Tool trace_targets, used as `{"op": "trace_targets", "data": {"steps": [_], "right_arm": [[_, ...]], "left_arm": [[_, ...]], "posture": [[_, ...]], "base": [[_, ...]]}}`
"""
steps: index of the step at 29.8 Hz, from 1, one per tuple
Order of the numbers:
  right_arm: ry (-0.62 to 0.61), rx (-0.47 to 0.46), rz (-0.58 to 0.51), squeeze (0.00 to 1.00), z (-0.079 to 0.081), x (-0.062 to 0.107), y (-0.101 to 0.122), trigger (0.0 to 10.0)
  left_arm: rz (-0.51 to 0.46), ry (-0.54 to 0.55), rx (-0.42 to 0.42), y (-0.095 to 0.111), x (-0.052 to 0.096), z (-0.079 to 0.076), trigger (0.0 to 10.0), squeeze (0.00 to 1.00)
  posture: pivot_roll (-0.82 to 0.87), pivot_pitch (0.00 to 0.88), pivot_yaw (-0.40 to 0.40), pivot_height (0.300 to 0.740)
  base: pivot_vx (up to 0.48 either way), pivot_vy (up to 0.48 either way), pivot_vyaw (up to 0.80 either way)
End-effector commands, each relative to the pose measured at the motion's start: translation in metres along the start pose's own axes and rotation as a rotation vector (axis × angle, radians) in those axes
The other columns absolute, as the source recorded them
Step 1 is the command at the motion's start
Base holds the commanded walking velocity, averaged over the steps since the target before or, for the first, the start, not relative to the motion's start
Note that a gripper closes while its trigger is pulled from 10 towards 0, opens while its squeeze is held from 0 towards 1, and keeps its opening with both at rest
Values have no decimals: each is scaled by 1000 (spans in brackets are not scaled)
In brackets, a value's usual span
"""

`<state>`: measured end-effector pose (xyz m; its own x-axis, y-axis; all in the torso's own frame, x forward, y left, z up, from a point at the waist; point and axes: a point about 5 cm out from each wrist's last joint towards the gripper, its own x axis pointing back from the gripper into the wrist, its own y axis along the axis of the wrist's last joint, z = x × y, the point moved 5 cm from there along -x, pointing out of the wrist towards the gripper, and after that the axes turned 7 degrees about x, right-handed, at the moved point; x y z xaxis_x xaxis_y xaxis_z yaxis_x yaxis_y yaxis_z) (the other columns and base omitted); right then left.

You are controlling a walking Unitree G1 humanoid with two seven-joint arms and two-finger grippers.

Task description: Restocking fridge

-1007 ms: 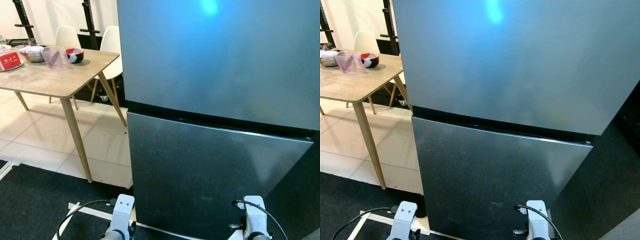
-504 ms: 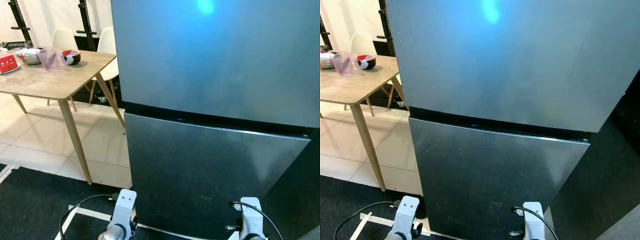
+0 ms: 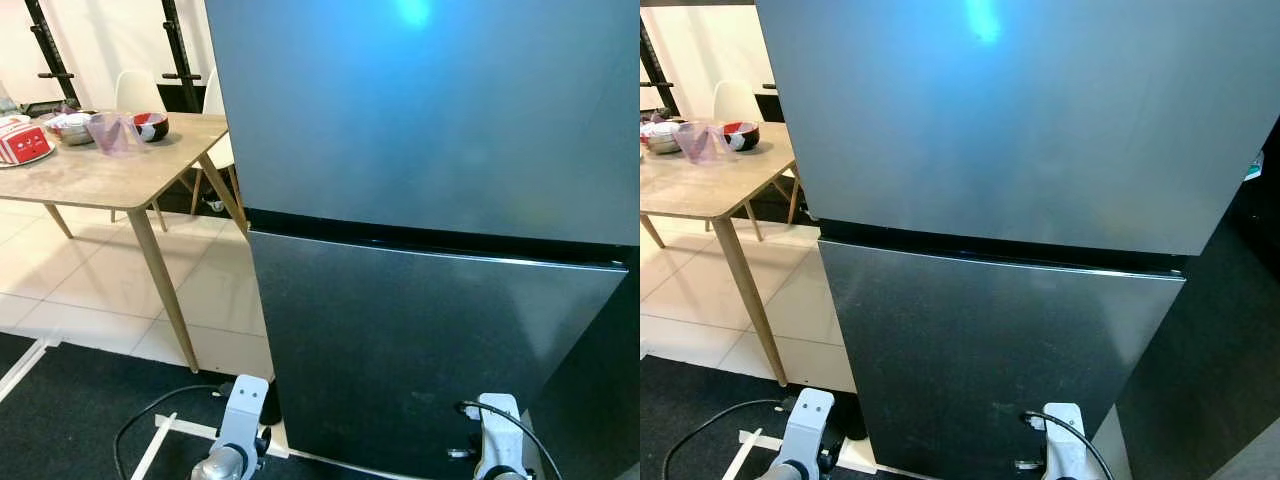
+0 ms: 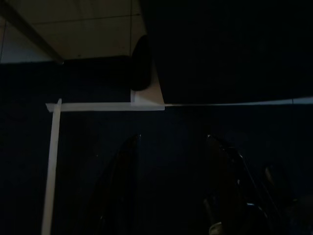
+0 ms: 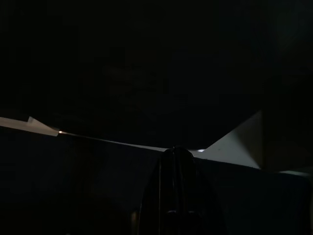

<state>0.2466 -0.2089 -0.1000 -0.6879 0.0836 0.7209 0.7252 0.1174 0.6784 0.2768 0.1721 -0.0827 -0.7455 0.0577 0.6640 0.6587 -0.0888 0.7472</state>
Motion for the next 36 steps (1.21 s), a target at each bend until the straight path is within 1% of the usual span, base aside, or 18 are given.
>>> {"op": "trace_targets", "data": {"steps": [1,5,9,10,12,14,16,18,19,21,22,23,24,25,29,30,31,36], "right_arm": [[-10,-25,-12,0,-4,0,3,10000],[14,4,-19,0,4,-1,7,10000],[19,-1,-24,0,7,-2,8,10000],[15,-18,-18,0,7,-1,5,10000],[25,4,-14,0,9,0,2,10000],[12,-21,-11,0,7,1,-1,10000],[9,-21,-3,0,5,1,-3,10000],[7,-26,6,0,4,0,-3,10000],[12,-23,27,0,3,1,-6,10000],[42,2,28,0,9,0,-5,10000],[68,43,24,0,14,-1,-2,10000],[65,45,6,0,14,-2,3,10000],[65,45,6,0,14,-2,3,10000],[56,45,-12,0,12,-3,9,10000],[54,60,-11,0,12,-3,10,10000],[54,60,-11,0,12,-3,10,10000],[46,46,2,0,12,-3,7,10000],[51,43,15,0,15,-1,1,10000]], "left_arm": [[13,-2,-40,1,0,5,10000,0],[-3,47,12,6,0,17,10000,0],[0,44,20,5,1,19,10000,0],[-5,43,14,4,1,18,10000,0],[-9,50,31,4,2,21,10000,0],[-6,46,30,1,3,20,10000,0],[5,48,46,-2,3,19,10000,0],[7,43,40,-1,2,17,10000,0],[5,51,38,0,1,16,10000,0],[-10,61,62,7,-1,16,10000,0],[-19,60,81,11,-2,15,10000,0],[-18,51,93,11,-2,11,10000,0],[-18,51,93,11,-2,11,10000,0],[-7,34,99,6,-2,4,10000,0],[3,22,92,-1,0,0,10000,0],[3,22,92,-1,0,0,10000,0],[20,31,97,-10,2,2,10000,0],[34,40,95,-16,4,6,10000,0]], "posture": [[-43,0,-20,740],[-39,0,-9,740],[-49,0,-9,740],[-53,0,-5,740],[-51,0,5,740],[-57,0,6,740],[-52,0,6,740],[-56,0,2,740],[-38,0,-30,740],[-25,0,-41,740],[-39,0,-28,740],[-19,0,-39,740],[-19,0,-39,740],[-4,0,-48,740],[-7,0,-35,740],[-7,0,-35,740],[2,0,-33,740],[1,0,-35,740]], "base": [[0,0,0],[0,0,0],[0,0,0],[0,0,0],[0,0,0],[0,0,0],[0,0,0],[0,0,0],[0,0,0],[0,0,0],[0,0,0],[0,0,0],[0,0,0],[0,0,0],[0,0,0],[0,0,0],[0,0,0],[0,0,0]]}}
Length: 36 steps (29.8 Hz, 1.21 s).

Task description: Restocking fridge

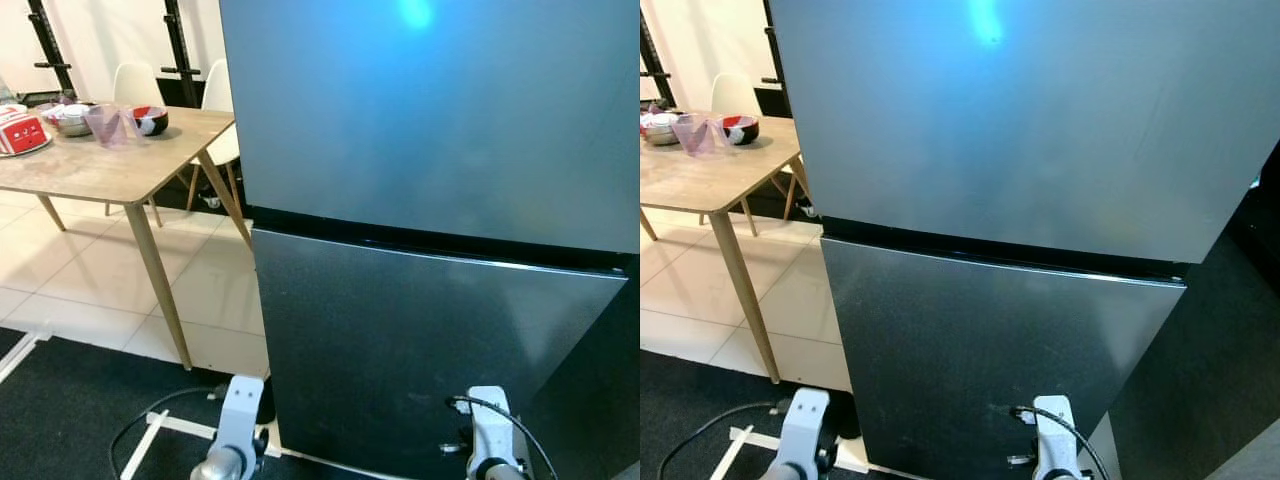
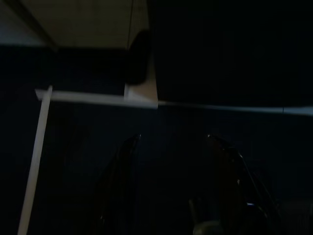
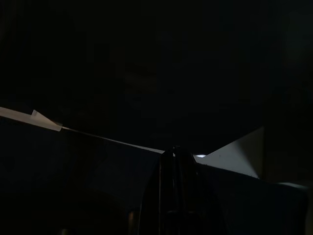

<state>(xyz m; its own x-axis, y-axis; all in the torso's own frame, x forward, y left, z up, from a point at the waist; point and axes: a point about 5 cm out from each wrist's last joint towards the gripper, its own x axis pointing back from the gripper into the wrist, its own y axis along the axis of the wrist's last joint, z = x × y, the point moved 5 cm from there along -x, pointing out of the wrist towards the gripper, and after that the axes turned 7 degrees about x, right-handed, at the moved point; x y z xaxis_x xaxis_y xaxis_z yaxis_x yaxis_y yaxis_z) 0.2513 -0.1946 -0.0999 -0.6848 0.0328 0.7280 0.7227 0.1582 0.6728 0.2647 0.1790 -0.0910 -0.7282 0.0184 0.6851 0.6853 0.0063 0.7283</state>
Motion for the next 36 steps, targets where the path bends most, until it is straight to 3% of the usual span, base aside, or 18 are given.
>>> {"op": "trace_targets", "data": {"steps": [1,4,20,27,36], "right_arm": [[3,1,19,0,3,1,-6,10000],[-9,-28,33,0,2,2,-10,10000],[1,-45,44,0,6,3,-16,10000],[-4,-65,50,0,8,3,-19,10000],[-20,-41,63,0,-3,4,-22,10000]], "left_arm": [[12,15,9,-4,1,5,10000,0],[31,41,25,-12,3,12,10000,0],[29,32,55,-13,4,13,10000,0],[58,28,10,-19,7,20,10000,0],[58,25,27,-22,6,12,10000,0]], "posture": [[1,0,-35,740],[1,0,-39,740],[23,0,-19,740],[26,0,-6,740],[12,0,-39,740]], "base": [[0,0,0],[0,0,0],[0,0,0],[0,0,0],[0,0,0]]}}
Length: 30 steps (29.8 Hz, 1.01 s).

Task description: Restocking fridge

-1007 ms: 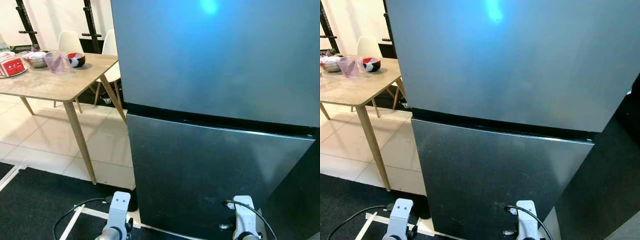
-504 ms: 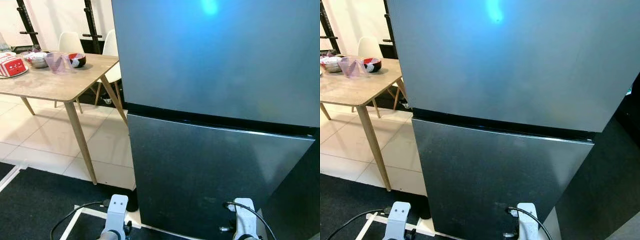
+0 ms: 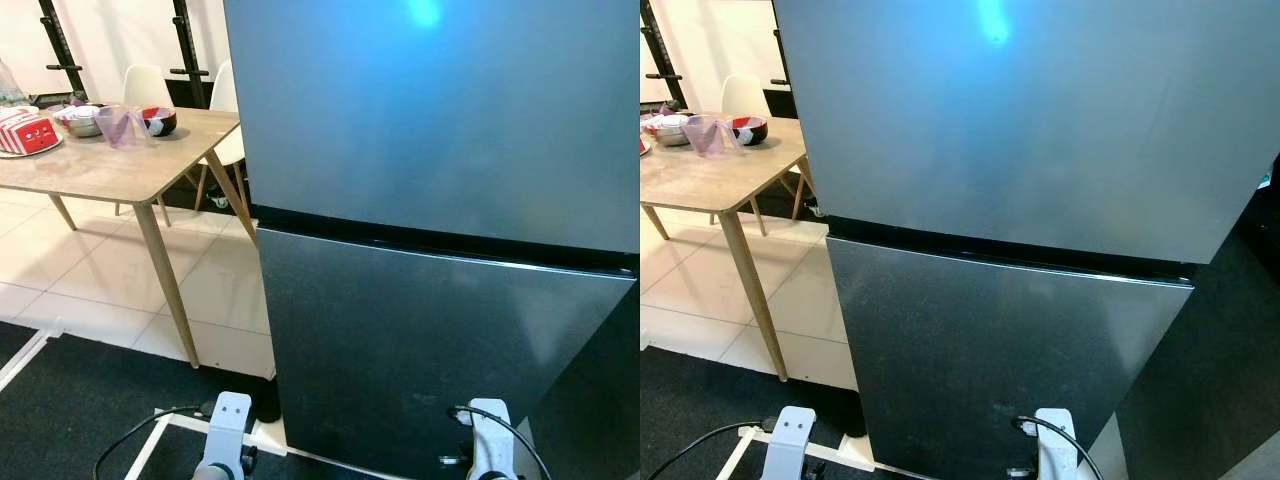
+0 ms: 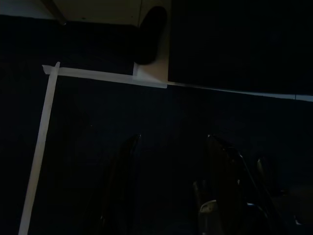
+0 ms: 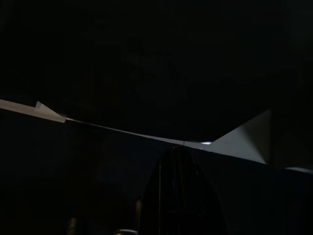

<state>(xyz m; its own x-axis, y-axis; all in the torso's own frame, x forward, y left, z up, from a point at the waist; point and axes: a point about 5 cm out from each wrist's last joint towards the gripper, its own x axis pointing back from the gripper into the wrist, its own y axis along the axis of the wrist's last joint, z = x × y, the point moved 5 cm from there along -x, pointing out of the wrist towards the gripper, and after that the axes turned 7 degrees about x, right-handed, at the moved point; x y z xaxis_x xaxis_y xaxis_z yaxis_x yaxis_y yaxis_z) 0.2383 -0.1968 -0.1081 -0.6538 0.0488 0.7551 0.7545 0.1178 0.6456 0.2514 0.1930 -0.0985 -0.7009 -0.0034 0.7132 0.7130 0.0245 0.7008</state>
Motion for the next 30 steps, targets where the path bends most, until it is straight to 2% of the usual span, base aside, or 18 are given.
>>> {"op": "trace_targets", "data": {"steps": [1,11,20,30], "right_arm": [[-10,-2,20,0,-3,1,-7,10000],[-6,-4,18,0,-5,2,-7,10000],[-3,17,12,0,-8,1,-3,10000],[-23,24,2,0,-20,0,5,10000]], "left_arm": [[19,3,9,-7,1,-1,10000,0],[16,13,31,-7,1,-4,10000,0],[-21,23,43,7,-2,-1,10000,0],[-40,-1,34,12,-3,-13,10000,0]], "posture": [[12,0,-39,740],[23,0,-46,740],[20,0,-46,740],[16,0,-59,740]], "base": [[0,0,0],[0,0,0],[0,0,0],[0,0,0]]}}
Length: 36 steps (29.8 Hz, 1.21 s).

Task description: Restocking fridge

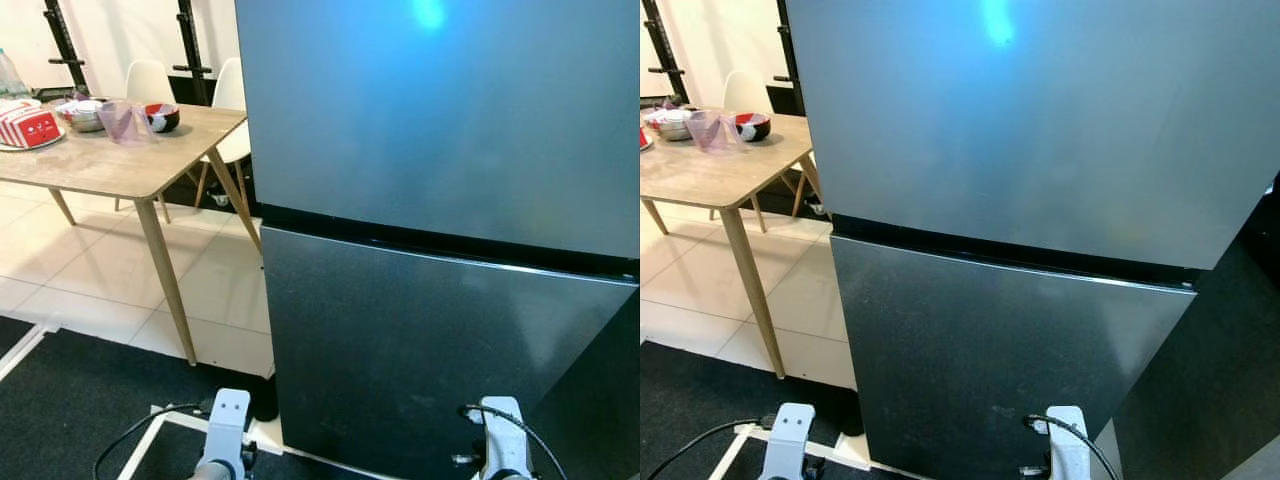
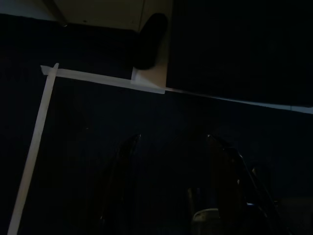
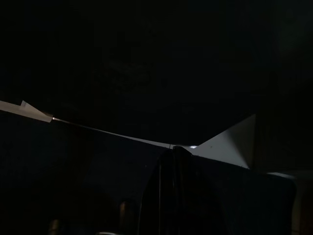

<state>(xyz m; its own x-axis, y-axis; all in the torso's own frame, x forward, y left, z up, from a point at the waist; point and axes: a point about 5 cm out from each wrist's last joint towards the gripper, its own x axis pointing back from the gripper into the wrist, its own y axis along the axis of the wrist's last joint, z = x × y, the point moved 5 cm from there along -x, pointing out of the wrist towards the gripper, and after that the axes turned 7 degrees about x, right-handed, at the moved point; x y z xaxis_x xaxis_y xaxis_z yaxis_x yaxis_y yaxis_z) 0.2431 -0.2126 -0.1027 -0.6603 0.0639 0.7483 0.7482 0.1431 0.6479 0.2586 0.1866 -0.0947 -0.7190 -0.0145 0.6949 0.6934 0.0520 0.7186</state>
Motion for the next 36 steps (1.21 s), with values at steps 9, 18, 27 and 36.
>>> {"op": "trace_targets", "data": {"steps": [9,18,27,36], "right_arm": [[-8,1,5,0,-2,-1,1,10000],[-2,-6,3,0,3,-1,3,10000],[5,-6,13,0,13,-2,1,10000],[4,-2,23,0,15,-1,-2,10000]], "left_arm": [[-11,15,27,4,-1,-2,10000,0],[-4,27,14,3,-1,2,10000,0],[20,34,11,-5,1,5,10000,0],[38,40,34,-11,2,6,10000,0]], "posture": [[13,0,-65,740],[25,0,-58,740],[25,0,-57,740],[24,0,-57,740]], "base": [[0,0,0],[0,0,0],[0,0,0],[0,0,0]]}}
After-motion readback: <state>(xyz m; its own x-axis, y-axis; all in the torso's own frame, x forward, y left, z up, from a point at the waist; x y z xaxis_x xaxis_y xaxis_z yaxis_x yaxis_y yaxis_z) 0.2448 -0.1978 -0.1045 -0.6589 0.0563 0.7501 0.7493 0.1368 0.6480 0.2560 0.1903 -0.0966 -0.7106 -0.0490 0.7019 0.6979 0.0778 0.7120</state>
